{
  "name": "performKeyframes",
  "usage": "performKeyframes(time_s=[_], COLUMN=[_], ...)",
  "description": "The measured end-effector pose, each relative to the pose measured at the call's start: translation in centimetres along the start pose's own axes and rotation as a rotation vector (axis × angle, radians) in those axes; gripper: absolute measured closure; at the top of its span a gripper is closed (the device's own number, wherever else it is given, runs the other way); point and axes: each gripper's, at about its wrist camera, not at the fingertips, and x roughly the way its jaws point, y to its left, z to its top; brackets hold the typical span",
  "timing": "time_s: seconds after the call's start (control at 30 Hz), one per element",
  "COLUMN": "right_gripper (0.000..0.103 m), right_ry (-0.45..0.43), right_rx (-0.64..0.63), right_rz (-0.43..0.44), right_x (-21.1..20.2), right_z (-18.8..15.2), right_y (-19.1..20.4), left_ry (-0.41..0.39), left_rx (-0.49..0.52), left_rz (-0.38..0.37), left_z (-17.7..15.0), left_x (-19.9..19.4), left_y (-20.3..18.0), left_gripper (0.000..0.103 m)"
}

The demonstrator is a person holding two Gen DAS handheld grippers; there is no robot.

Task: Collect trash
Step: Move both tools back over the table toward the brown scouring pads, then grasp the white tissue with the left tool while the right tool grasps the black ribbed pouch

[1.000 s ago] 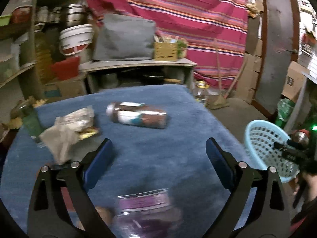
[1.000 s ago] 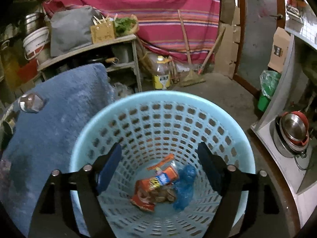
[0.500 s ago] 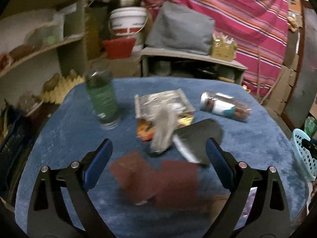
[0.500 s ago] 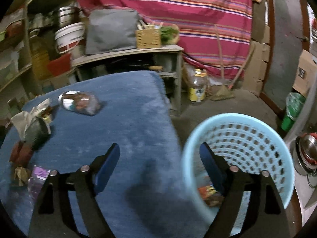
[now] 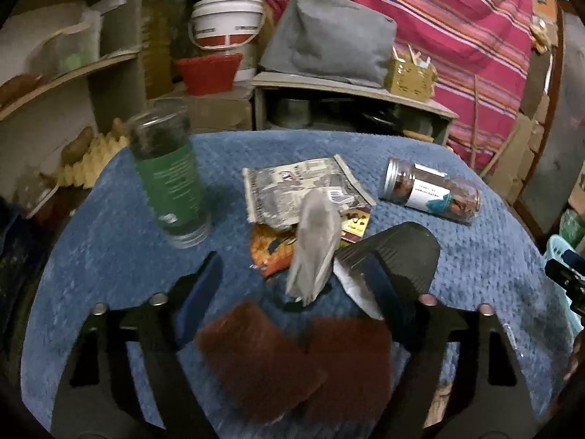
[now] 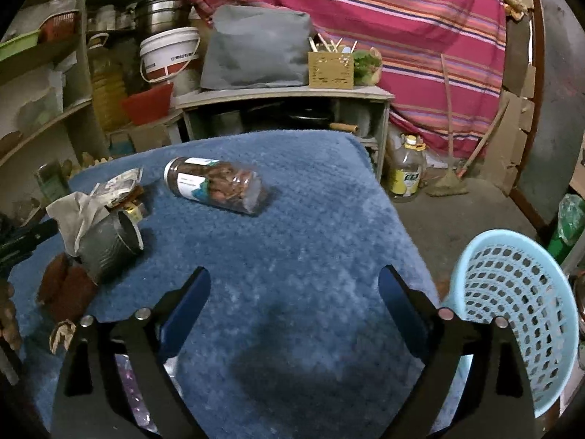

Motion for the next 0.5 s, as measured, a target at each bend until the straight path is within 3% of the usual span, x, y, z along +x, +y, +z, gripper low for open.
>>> performKeyframes(time_s=[0.1, 0.17, 0.23, 0.33, 0.5], right_gripper=[0.012, 0.012, 0.012, 0.012, 0.012], right_ry=[0.010, 0.015, 0.020, 0.025, 0.019], right_rx=[-0.011, -0.017, -0.019, -0.019, -0.042], right_rz=[-0.004, -0.007, -0.008, -0.009, -0.002], right_x=[0.5, 0.6, 0.8, 0.9, 0.6], right_z=[-0.2, -0.3, -0.4, -0.5, -0.3], right_y=[0.3, 0.4, 0.5, 0.7, 2.2], left_ry=[0.014, 0.025, 0.037, 0.011, -0.042], left_rx=[0.021, 0.021, 0.017, 0.000, -0.031], left_rz=[-0.006, -0.017, -0.025, -0.025, -0.010], left_z=[0.0, 0.0, 0.1, 0.3, 0.6], left_x=[0.9, 1.4, 1.9, 1.6, -0.5], left_y=[-0.4, -0.4, -0.1, 0.5, 2.1], left_gripper=[0.052, 0.079, 0.096, 0.102, 0.102])
